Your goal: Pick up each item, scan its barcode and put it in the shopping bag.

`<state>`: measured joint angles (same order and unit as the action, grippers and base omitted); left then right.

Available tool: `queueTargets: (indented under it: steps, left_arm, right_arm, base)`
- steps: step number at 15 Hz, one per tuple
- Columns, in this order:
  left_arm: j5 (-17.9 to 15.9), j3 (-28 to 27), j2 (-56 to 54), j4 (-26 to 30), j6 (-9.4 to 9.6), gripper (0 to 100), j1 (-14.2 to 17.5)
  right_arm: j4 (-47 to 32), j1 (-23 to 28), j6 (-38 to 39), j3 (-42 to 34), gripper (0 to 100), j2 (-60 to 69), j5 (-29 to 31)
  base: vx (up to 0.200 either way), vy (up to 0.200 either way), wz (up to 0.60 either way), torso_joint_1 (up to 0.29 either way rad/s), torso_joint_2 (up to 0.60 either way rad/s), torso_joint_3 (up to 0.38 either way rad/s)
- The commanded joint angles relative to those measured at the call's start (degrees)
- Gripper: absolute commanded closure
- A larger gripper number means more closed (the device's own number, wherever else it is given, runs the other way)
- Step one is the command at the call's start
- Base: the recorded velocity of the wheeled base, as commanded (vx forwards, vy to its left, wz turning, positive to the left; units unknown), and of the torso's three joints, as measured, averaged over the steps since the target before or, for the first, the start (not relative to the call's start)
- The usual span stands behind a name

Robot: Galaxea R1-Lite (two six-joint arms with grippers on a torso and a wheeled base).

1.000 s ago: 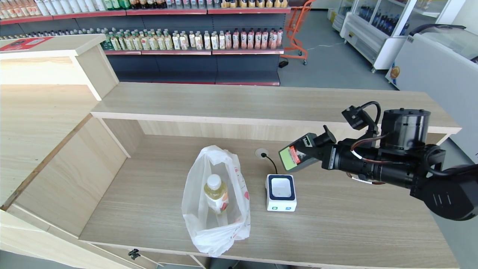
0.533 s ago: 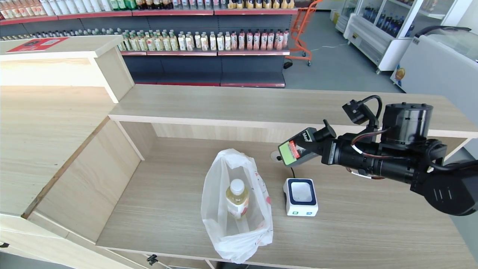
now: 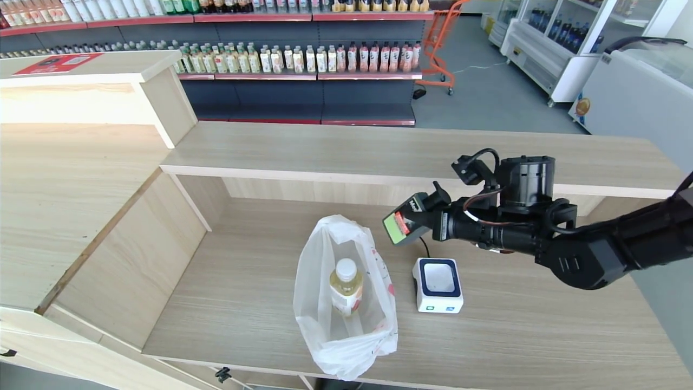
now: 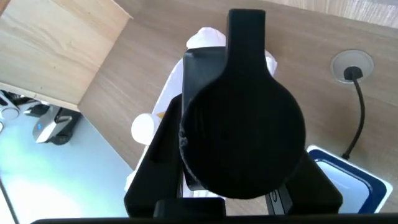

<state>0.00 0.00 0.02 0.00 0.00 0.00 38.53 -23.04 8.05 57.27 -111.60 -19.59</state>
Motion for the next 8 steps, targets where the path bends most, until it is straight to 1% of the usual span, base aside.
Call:
queueTargets:
  steps: [1,4,6,8]
  left_arm:
    - [0.00,0.00,-0.02,0.00,0.00,0,0.00]
    - [0.00,0.00,-0.02,0.00,0.00,0,0.00]
    - [0.00,0.00,-0.02,0.00,0.00,0,0.00]
    - [0.00,0.00,-0.02,0.00,0.00,0,0.00]
  right_arm:
    - [0.14,-1.92,-0.66,3.02,100,-7.75,0.08]
    - [0.23,-4.29,-4.62,7.77,100,-14.17,1.31]
    - [0.14,-7.02,-5.32,11.90,100,-17.07,2.28]
    - [0.14,-8.07,-8.05,14.27,100,-19.62,2.80]
  base:
    - [0.000,0.000,0.00,0.000,0.00,0.000]
    - [0.000,0.000,0.00,0.000,0.00,0.000]
    - [0.000,0.000,0.00,0.000,0.00,0.000]
    - [0.000,0.000,0.00,0.000,0.00,0.000]
